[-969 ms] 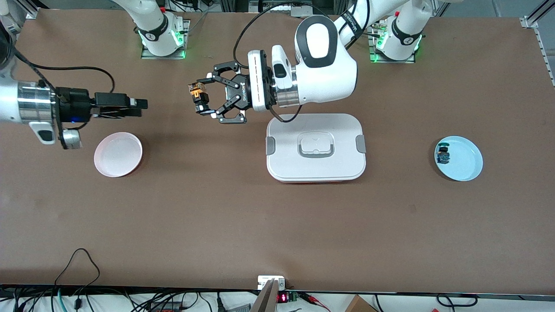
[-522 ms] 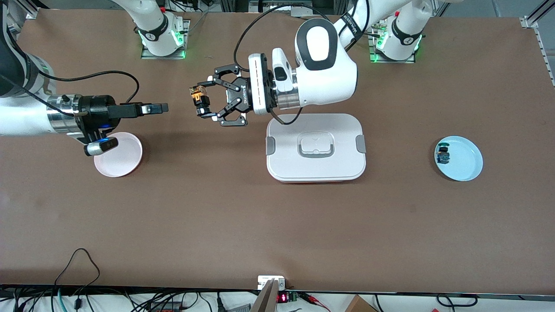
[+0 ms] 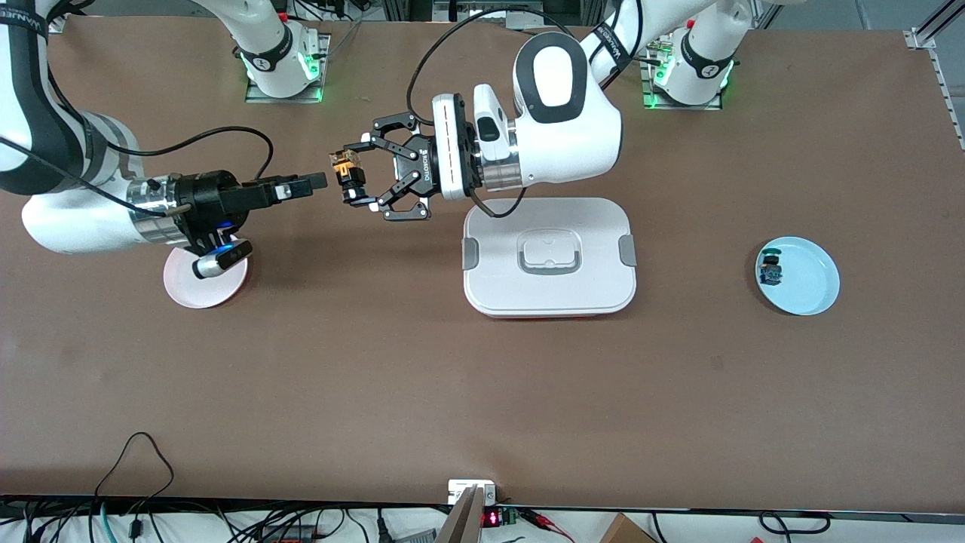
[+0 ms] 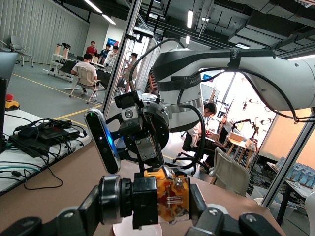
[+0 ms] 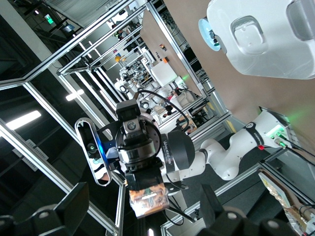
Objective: Transfer orange switch to right arm and place
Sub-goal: 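Reach the right gripper toward the switch held by the left gripper, then close the right gripper on the switch while the left gripper holds it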
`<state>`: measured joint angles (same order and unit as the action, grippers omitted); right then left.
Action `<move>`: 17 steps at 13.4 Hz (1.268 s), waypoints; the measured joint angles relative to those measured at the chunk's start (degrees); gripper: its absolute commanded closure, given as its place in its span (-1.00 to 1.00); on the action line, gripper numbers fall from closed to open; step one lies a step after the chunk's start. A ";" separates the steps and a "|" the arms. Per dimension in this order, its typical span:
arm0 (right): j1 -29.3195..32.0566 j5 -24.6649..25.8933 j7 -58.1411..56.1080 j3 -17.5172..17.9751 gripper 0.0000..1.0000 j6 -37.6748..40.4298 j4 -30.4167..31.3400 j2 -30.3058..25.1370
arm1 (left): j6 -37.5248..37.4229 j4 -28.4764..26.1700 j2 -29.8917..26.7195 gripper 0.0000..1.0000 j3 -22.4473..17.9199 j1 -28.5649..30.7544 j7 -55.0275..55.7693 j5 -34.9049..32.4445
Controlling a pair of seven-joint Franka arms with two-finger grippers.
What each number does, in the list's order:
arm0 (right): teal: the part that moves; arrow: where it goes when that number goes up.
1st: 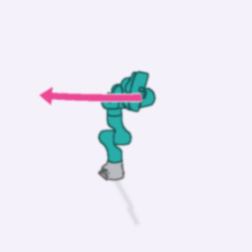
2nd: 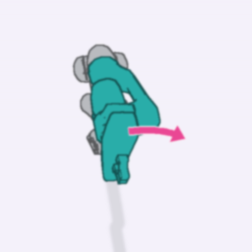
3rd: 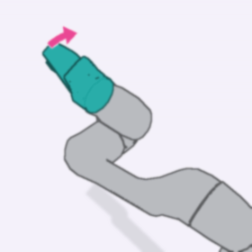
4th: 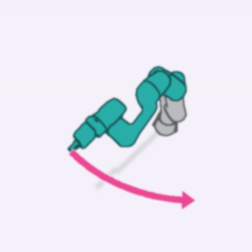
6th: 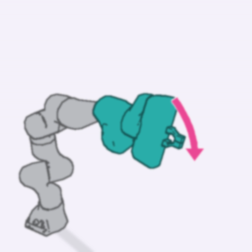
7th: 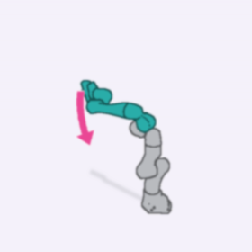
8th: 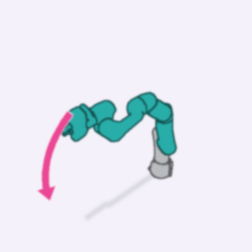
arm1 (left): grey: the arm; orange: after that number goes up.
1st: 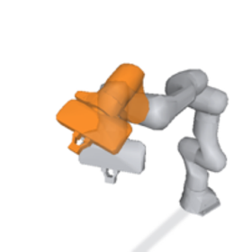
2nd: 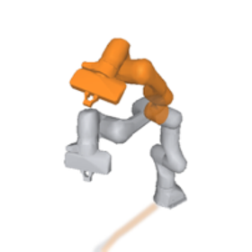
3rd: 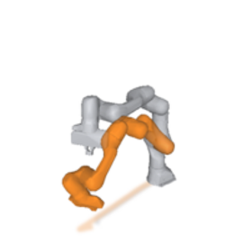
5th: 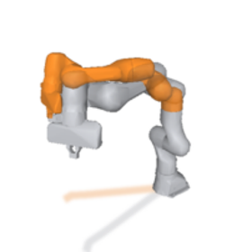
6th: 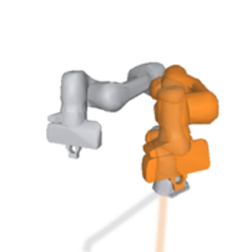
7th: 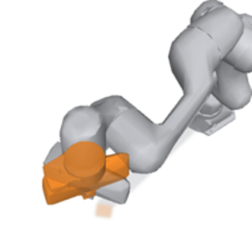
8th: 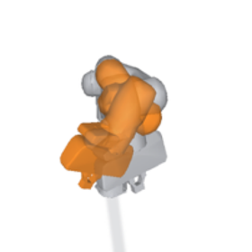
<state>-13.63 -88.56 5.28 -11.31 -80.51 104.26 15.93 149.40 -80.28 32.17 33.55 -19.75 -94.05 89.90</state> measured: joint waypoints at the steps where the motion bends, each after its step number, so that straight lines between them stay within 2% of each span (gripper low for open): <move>1: -0.09 -0.60 0.00 0.00 -1.00 0.28 0.00 0.51 | 0.00 0.01 0.00 1.00 0.00 0.00 0.00 0.00; 10: -1.97 -4.62 -0.75 0.05 -1.00 2.53 -0.02 1.97 | 0.01 0.01 0.02 1.00 -0.03 0.00 0.00 0.00; 14: -2.82 -4.69 -0.92 0.06 -1.00 2.53 -0.02 1.97 | 0.01 0.01 0.02 1.00 -0.03 0.00 0.00 0.00; 17: -3.08 -4.85 -0.92 0.06 -0.89 2.53 -0.02 1.97 | 0.01 0.01 0.03 1.00 -0.03 0.00 0.00 0.00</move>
<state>-16.70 -93.41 4.36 -11.26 -77.98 104.24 17.90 149.41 -80.27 32.19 33.52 -19.75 -94.05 89.90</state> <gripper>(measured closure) 0.004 0.264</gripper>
